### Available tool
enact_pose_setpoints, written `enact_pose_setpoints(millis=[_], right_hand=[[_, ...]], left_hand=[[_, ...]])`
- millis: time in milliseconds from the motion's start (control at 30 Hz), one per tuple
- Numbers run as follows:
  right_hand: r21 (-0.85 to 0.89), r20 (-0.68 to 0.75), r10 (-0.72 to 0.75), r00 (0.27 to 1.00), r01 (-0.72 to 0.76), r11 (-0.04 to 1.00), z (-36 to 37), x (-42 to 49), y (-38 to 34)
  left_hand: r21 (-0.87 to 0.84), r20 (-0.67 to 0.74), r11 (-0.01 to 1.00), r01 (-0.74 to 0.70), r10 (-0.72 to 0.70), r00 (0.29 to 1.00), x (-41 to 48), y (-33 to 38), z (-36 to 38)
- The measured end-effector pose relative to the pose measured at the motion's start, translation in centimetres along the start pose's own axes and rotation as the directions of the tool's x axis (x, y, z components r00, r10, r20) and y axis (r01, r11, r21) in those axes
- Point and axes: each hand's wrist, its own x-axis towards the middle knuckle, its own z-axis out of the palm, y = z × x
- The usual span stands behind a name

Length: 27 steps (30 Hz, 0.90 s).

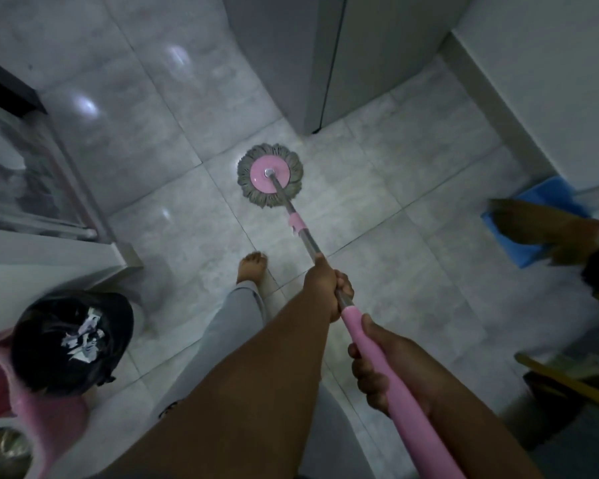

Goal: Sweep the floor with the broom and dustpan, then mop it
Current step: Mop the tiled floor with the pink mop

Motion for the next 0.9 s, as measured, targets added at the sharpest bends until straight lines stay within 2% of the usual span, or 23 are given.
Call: enact_pose_setpoints(millis=[100, 233, 433, 700, 800, 900], right_hand=[[-0.025, -0.006, 0.015, 1.0, -0.015, 1.0, 0.7, 1.0, -1.7], [-0.059, -0.002, 0.016, 1.0, -0.016, 0.998, 2.7, 4.0, -6.8], [-0.118, 0.025, -0.018, 1.0, 0.021, 0.993, 9.7, 11.1, -20.3], [-0.152, 0.111, -0.054, 0.992, 0.071, 0.986, 20.8, 20.8, -39.8], [-0.177, 0.106, -0.101, 0.989, 0.118, 0.977, 23.6, 23.4, -45.3], [-0.191, 0.094, -0.113, 0.989, 0.129, 0.973, 24.6, 24.8, -48.4]], left_hand=[[-0.037, 0.01, 0.999, -0.033, 0.033, 0.999, 0.3, 1.8, 0.2], [-0.047, 0.027, 0.996, -0.077, 0.078, 0.997, 2.1, 7.9, 1.0], [-0.071, 0.018, 0.977, -0.199, 0.201, 0.979, 6.7, 24.0, 2.7], [-0.151, -0.01, 0.946, -0.287, 0.289, 0.957, 12.9, 47.9, 4.8], [-0.179, -0.009, 0.931, -0.318, 0.322, 0.947, 14.9, 54.3, 5.8], [-0.224, 0.016, 0.923, -0.312, 0.323, 0.946, 16.1, 57.5, 6.6]])
